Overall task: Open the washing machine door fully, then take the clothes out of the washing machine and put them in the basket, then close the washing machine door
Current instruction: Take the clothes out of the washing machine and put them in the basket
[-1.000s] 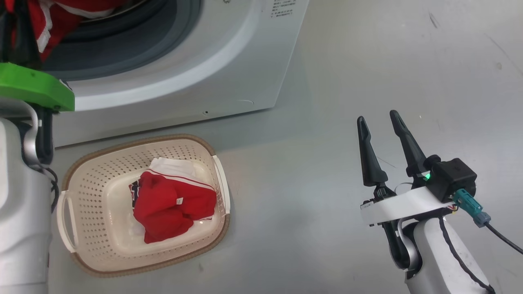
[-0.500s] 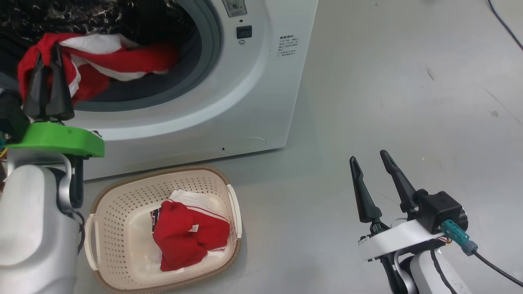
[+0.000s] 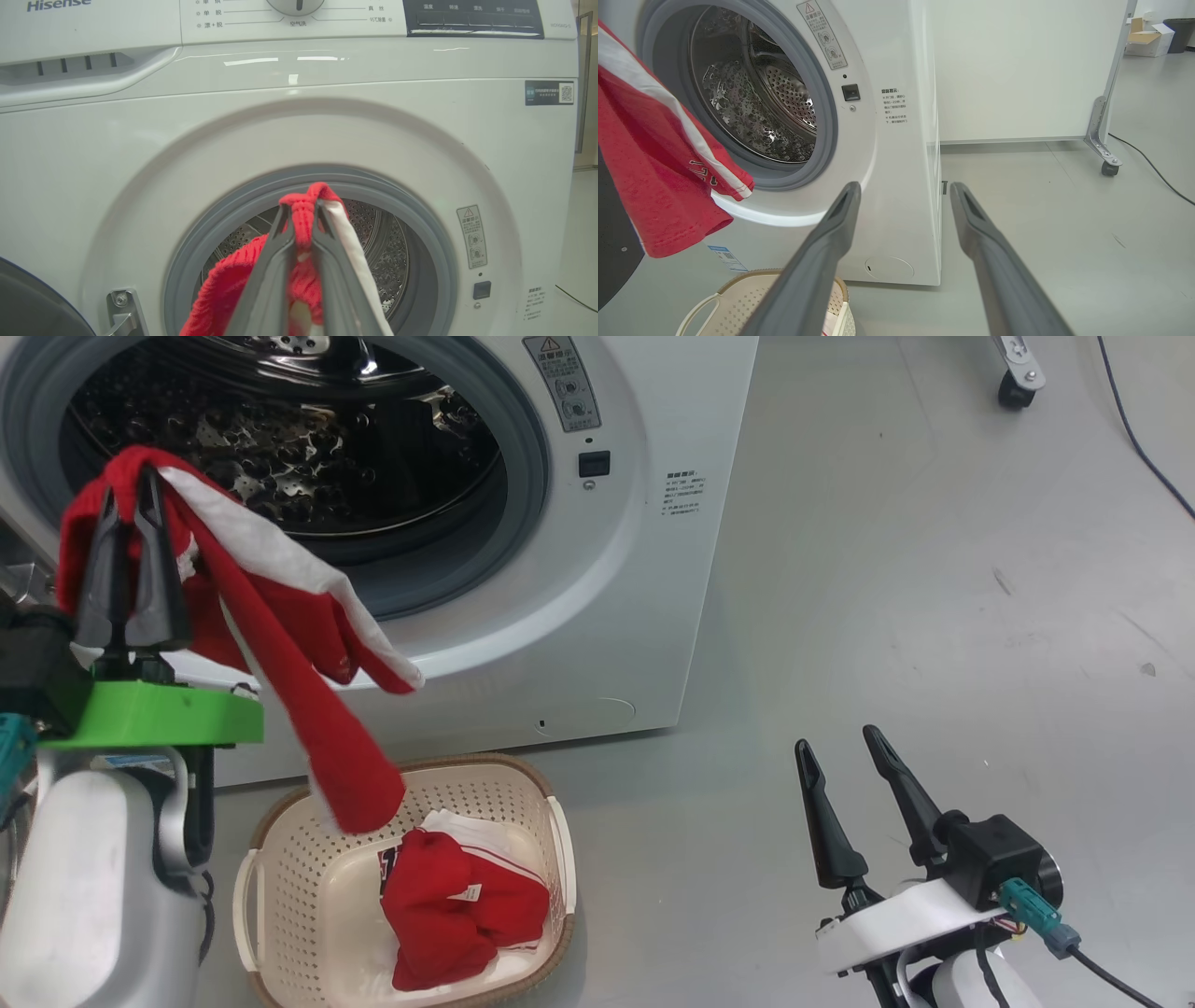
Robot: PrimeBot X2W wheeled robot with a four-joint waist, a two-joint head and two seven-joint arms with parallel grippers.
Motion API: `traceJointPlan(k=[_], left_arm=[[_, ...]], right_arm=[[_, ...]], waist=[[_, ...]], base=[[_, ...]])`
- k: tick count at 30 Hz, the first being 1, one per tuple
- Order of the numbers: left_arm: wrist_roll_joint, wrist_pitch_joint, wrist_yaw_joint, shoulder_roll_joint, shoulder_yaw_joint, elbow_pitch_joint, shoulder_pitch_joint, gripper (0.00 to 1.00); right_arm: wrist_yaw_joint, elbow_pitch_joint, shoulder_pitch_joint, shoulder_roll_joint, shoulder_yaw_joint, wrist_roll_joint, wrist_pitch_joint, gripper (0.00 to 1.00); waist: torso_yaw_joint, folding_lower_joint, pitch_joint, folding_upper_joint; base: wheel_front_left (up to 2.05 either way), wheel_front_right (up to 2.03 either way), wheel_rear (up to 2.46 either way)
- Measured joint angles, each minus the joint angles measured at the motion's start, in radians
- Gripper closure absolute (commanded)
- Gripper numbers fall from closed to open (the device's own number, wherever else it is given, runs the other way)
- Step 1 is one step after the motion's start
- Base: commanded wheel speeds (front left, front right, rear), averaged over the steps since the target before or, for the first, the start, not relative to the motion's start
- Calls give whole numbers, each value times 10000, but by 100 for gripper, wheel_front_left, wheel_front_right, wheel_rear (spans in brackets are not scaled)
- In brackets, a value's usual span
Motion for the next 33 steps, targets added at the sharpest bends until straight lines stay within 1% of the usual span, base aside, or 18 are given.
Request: traceJointPlan(k=[5, 11, 14, 16, 19, 24, 33], left_arm=[[-2, 17, 171, -180, -107, -391, 677, 100], [-12, 372, 171, -500, -608, -468, 1646, 100], [-29, 610, 171, -546, -792, -454, 2035, 100], [-29, 742, 171, -545, -928, -437, 2312, 100], [-29, 980, 146, -562, -1273, -324, 2595, 100], [-75, 1266, -19, -717, -1751, 121, 2891, 100], [-104, 1423, -23, -729, -1779, 917, 2961, 100]], right_arm=[[8, -36, 155, 2, 77, 0, 0, 0], [12, -84, 194, 0, 127, 0, 0, 0], [13, -153, 203, -2, 167, 0, 0, 0], [75, -176, 203, 0, 257, 0, 0, 0], [75, -265, 203, 2, 270, -2, 2, 0], [88, -376, 194, 0, 320, -52, 0, 0], [100, -535, 31, 0, 403, -59, 2, 0]], waist=[[91, 0, -139, 0], [116, 0, -137, 0], [125, 0, -93, 0], [115, 0, -33, 0], [88, 0, 84, 0], [31, 0, 368, 0], [-171, 0, 957, 0]], base=[[0, 0, 0], [0, 0, 0], [0, 0, 0], [0, 0, 0], [0, 0, 0], [0, 0, 0], [0, 0, 0]])
